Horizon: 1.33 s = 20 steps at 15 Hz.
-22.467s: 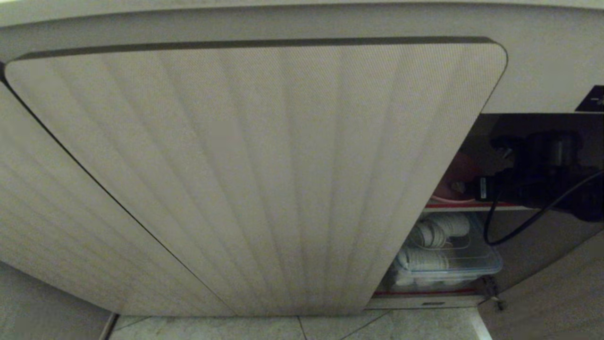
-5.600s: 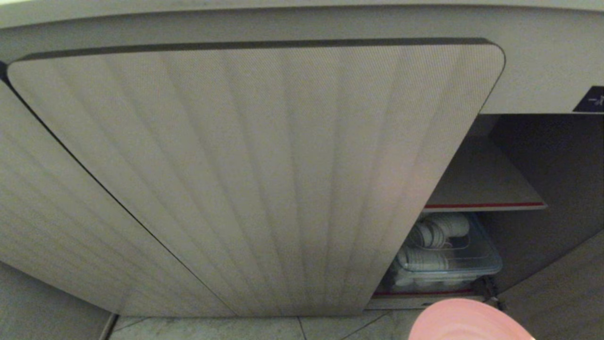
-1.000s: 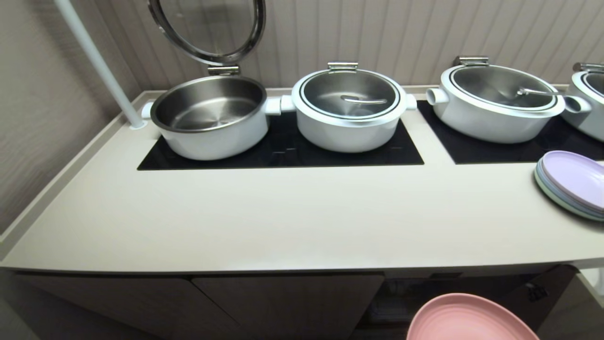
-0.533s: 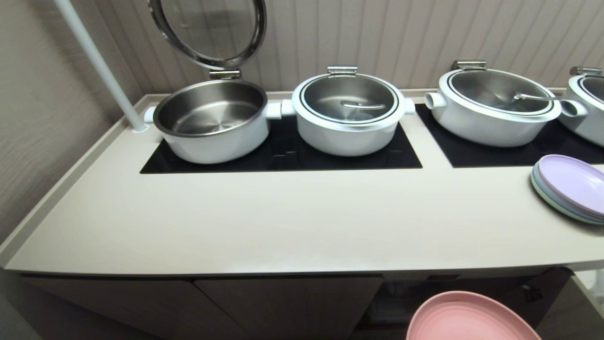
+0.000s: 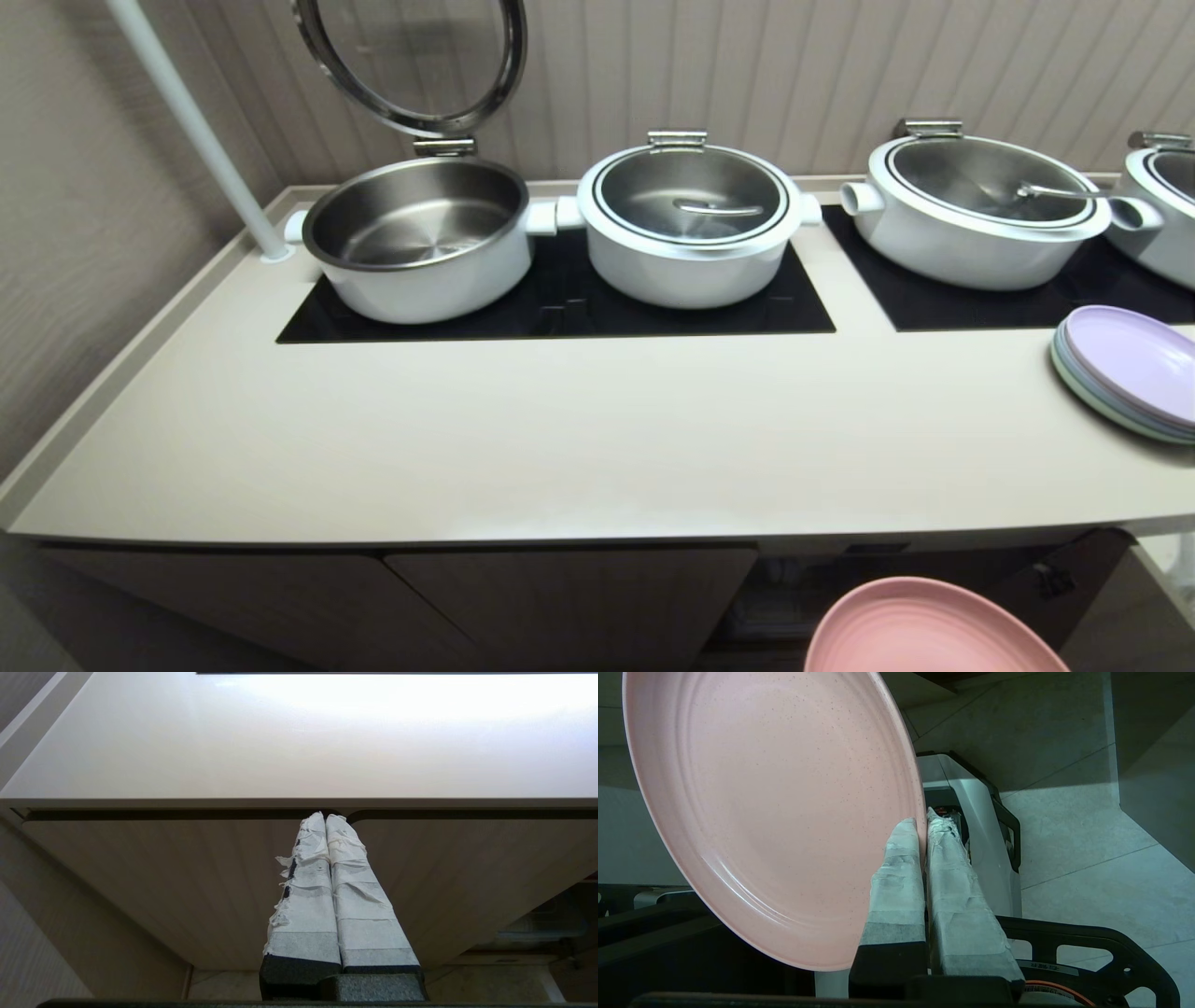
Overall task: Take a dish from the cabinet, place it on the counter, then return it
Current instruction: Place it on the table
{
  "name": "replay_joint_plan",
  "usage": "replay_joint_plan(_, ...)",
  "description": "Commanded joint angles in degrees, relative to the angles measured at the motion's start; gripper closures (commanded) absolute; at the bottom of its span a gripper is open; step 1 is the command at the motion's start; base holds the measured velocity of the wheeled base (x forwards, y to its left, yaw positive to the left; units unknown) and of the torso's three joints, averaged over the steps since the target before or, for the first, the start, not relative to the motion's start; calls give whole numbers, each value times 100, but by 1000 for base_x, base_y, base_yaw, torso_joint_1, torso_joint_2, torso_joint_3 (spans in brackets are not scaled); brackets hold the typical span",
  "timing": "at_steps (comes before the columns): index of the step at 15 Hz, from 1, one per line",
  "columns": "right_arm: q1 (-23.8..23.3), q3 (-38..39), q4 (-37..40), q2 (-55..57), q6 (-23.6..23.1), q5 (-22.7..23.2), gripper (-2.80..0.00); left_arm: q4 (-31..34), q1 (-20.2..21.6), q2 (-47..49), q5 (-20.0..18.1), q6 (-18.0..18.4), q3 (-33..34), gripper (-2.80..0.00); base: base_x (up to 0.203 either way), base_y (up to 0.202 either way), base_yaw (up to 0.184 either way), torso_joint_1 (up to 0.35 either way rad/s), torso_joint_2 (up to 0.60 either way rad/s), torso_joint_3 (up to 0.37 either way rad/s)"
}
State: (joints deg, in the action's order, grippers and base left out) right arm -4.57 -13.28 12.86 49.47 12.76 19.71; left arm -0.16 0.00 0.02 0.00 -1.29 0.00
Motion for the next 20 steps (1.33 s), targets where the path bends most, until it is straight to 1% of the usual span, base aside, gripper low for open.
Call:
replay_joint_plan(1,0,0,-3,10,7,14,0,-2,0,-2,0,-2,0,0,0,0,0,0,0,0)
replay_joint_plan(15,-44,-170,-3,98,16,15,0,-2,0,-2,0,-2,0,0,0,0,0,0,0,0)
replay_joint_plan(20,-28,-402,8,310,33,17,0,-2,0,-2,0,-2,0,0,0,0,0,0,0,0)
